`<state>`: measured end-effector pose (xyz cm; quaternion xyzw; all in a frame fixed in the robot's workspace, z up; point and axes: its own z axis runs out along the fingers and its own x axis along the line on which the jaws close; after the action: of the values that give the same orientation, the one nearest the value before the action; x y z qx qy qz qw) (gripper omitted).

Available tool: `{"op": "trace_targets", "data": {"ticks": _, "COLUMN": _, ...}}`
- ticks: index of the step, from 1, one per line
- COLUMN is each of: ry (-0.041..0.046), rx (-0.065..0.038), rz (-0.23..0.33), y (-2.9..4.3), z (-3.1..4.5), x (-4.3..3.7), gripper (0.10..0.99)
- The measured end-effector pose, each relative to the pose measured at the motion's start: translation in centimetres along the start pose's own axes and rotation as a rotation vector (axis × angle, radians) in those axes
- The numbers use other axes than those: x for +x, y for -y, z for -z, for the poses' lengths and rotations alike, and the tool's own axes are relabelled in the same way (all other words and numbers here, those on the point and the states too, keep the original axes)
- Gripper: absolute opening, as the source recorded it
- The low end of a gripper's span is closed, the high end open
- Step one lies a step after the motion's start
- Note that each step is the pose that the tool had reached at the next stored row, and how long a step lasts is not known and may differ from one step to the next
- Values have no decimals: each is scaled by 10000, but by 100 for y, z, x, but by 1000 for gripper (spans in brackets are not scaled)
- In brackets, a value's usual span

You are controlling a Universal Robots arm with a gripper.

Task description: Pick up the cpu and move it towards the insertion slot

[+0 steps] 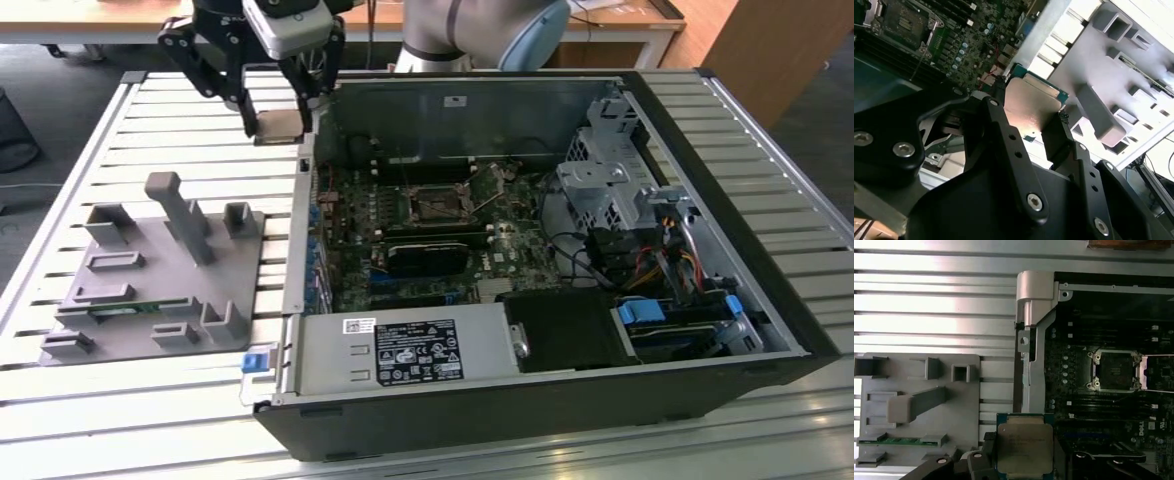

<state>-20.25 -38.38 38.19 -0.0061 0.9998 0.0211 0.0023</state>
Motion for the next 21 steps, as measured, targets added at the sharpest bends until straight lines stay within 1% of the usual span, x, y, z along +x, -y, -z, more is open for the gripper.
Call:
{"op": "trace_targets", "data": {"ticks": 10, "ry": -1, "rx": 0, "rz": 0, "y": -8, "z": -18, "x": -364, "gripper": 541}}
{"op": "trace_targets", "data": {"ticks": 15, "ry": -1, "rx": 0, "rz": 1, "y": -10, "z": -24, "x": -513, "gripper": 541}}
{"op": "trace_targets", "data": {"ticks": 21, "ry": 0, "rx": 0, "rz": 0, "y": -15, "z": -31, "x": -661, "gripper": 541}}
